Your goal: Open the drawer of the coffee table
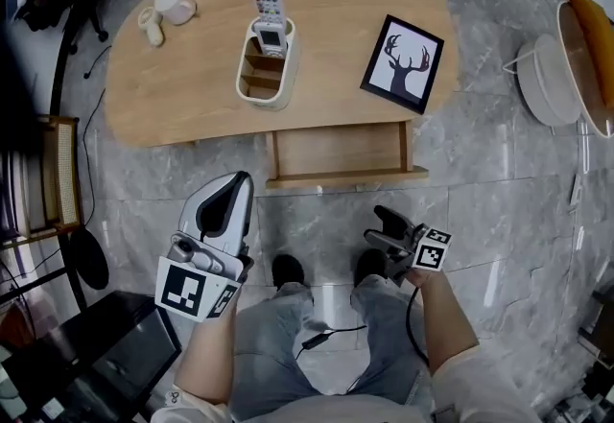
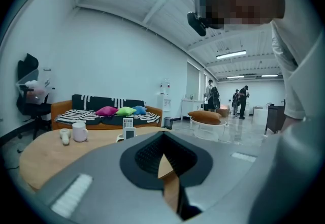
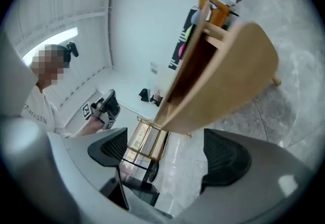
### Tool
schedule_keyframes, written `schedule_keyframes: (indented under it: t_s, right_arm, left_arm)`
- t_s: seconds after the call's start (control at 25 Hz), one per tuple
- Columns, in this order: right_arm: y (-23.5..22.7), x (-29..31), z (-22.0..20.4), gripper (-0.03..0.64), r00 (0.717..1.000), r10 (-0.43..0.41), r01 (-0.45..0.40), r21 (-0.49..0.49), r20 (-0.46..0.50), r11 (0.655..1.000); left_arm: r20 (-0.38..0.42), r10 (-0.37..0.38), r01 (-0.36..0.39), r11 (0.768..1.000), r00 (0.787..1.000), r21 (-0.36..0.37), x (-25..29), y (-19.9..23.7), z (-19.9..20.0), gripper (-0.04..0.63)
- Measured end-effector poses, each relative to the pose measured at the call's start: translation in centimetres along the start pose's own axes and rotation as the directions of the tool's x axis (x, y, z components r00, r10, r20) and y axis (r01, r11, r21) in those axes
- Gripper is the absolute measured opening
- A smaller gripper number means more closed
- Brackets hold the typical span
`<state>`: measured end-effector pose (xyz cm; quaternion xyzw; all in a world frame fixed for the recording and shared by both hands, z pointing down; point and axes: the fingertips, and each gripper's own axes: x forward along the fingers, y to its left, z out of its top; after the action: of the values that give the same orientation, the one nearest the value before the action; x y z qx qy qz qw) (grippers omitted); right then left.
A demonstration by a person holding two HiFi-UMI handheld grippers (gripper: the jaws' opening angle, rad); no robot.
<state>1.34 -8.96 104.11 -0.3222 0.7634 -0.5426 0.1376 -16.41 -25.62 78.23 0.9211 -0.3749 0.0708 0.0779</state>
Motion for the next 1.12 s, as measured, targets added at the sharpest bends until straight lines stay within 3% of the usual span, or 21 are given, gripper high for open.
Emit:
schedule_keyframes:
  t_s: [0.12,0.2,0.32,0.4,0.6,0.68,0.72,0.88,1.04,1.12]
  right_arm:
    - [9.4,-1.6,5.6,0.463,0.999,0.010,-0.016,-0.191,-0.034,0.981]
    - [16.0,-1.9,12.1,0.463,1.000,0.003,-0.009,-0.360,-0.018,0.933]
    - [26.9,-2.2,21.9,0.463,0.999,-0.028,0.043,-0.607,0.033,0.793]
    - [35.0,-2.5,26.8,0.463,0.996,-0.036,0.083,-0.718,0.080,0.691]
    - [54.4,-4.6,35.1,0.460,0.985,0.029,0.134,-0.870,0.168,0.474]
    - [59.6,-5.6,37.6,0.455,0.975,0.042,0.184,-0.904,0.216,0.387]
    - [61.5,-6.2,38.7,0.449,0.968,0.046,0.212,-0.908,0.245,0.360]
    - [66.3,-8.5,42.6,0.386,0.933,0.053,0.318,-0.884,0.356,0.342]
    - [67.1,-9.5,44.2,0.254,0.918,0.021,0.364,-0.864,0.395,0.347]
    - [66.8,-9.9,44.5,0.231,0.909,-0.003,0.393,-0.853,0.418,0.343]
  left_arm:
    - [-0.002,0.010,-0.010,1.000,1.000,-0.015,-1.0,-0.2,5.1,-0.002]
    - [0.026,0.018,-0.018,1.000,1.000,-0.016,-0.9,-0.3,9.8,-0.002]
    - [0.082,0.010,-0.011,1.000,0.997,0.009,-0.9,-0.8,18.4,-0.002]
    - [0.105,0.004,-0.006,1.000,0.995,0.020,-1.8,-1.4,24.0,-0.002]
    - [0.169,-0.005,-0.001,0.999,0.986,0.036,-3.9,-3.4,35.8,-0.002]
    - [0.197,-0.014,0.002,0.998,0.980,0.061,-4.4,-4.4,39.7,-0.002]
    - [0.208,-0.019,0.003,0.997,0.978,0.074,-4.8,-4.8,41.4,-0.002]
    - [0.258,-0.027,-0.001,0.994,0.966,0.107,-6.1,-5.8,46.8,-0.002]
    - [0.279,-0.010,-0.020,0.994,0.960,0.106,-6.7,-6.0,49.5,-0.002]
    - [0.276,0.013,-0.040,0.995,0.961,0.093,-6.9,-5.5,49.9,-0.002]
